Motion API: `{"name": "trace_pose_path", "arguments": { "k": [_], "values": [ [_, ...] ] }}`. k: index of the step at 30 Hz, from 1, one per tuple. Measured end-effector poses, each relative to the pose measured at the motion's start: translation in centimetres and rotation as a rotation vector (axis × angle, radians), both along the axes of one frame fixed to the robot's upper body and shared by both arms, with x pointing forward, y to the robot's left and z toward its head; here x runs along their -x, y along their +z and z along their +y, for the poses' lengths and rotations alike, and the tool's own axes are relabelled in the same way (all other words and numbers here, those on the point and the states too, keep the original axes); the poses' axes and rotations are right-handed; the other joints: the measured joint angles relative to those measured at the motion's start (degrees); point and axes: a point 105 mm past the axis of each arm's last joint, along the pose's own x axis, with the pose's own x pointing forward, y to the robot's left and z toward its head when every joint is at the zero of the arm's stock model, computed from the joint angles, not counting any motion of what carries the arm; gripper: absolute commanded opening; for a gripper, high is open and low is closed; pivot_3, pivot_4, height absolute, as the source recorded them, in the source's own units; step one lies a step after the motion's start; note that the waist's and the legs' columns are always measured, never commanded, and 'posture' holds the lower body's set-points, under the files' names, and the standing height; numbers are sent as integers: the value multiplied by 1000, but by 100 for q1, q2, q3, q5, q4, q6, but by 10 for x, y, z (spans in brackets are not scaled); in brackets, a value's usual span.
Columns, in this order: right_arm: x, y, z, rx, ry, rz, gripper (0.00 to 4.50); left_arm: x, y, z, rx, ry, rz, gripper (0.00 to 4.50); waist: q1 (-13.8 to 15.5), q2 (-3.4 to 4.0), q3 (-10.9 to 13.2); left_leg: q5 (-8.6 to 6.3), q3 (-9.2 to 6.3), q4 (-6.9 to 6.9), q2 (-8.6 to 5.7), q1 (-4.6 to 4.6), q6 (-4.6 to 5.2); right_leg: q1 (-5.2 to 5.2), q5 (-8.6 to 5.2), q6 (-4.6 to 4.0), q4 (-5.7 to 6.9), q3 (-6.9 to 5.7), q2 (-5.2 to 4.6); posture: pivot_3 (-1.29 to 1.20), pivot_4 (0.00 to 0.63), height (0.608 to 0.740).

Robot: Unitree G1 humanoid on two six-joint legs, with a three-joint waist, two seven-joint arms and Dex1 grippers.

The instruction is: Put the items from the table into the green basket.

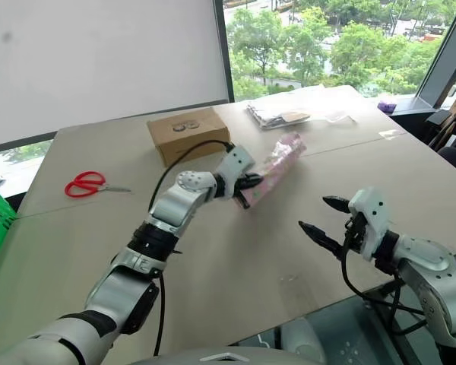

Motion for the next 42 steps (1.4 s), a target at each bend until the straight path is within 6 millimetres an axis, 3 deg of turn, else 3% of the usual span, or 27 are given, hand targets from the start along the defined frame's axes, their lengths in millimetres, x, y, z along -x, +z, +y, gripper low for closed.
{"name": "trace_pose_path", "arguments": {
  "k": [2,4,5,7,11,13,17,19,22,25,29,32,42],
  "values": [
    [-2,3,3,-8,11,-11,4500,-10,16,16,23,69,-46,94,5,-2,2,0,0,0,0,-2,0,-2,0,1,0,0,0,-97,0,740],
    [-8,15,14,-34,52,-54,4500,-26,52,52,43,195,-147,94,3,-7,11,0,1,0,3,-10,0,-14,2,0,1,2,3,-82,0,740],
    [-9,17,15,-38,57,-61,4500,-28,58,56,47,211,-163,94,8,-8,10,0,-1,0,3,-11,0,-14,2,1,1,1,3,-59,0,740],
    [-14,29,23,-61,95,-96,4500,-34,87,87,47,301,-251,94,30,-13,17,0,-3,-1,4,-17,0,-19,2,0,1,0,2,-42,0,740],
    [-23,54,43,-126,176,-166,4500,-33,131,135,71,442,-374,94,93,-18,20,0,-10,-1,7,-21,0,-23,3,-1,0,-6,0,11,0,740],
    [-28,77,64,-176,260,-218,4500,-21,164,177,35,553,-479,94,267,-23,20,-1,-26,-4,7,-24,-1,-24,15,-24,0,-25,-10,57,0,740],
    [-29,94,87,-256,355,-227,4500,2,170,238,-65,714,-503,94,350,-21,22,-1,-27,-5,7,-54,-2,-59,18,-29,4,-26,-44,133,0,740],
    [-28,104,97,-278,411,-235,4500,28,155,288,-167,842,-462,94,397,-23,21,-1,-31,-5,5,-79,-3,-86,20,-32,12,-33,-52,163,0,740],
    [-28,108,105,-302,457,-224,4500,58,142,330,-238,953,-397,94,605,-52,16,-1,-41,-2,3,-127,-5,-128,22,-36,19,-47,-62,189,0,740],
    [-24,120,120,-346,545,-232,4500,99,144,373,-421,1055,-363,94,750,-64,15,-2,-65,-3,0,-150,-7,-138,24,-41,4,-75,-73,216,0,740],
    [-19,118,132,-354,630,-204,4500,129,172,397,-472,1152,-438,94,1025,-63,15,-1,-118,-4,-23,-175,-11,-135,24,-46,-9,-137,-104,237,0,740],
    [-15,118,141,-364,680,-193,4500,142,181,407,-531,1185,-459,94,1219,-67,11,1,-124,-2,-34,-177,-14,-131,24,-48,-9,-147,-119,239,0,740],
    [-15,124,145,-367,696,-215,4500,148,162,417,-519,1184,-376,94,1336,-93,-8,-4,-144,0,-39,-181,-36,-126,24,-47,-7,-178,-123,225,0,740]
  ]
}}
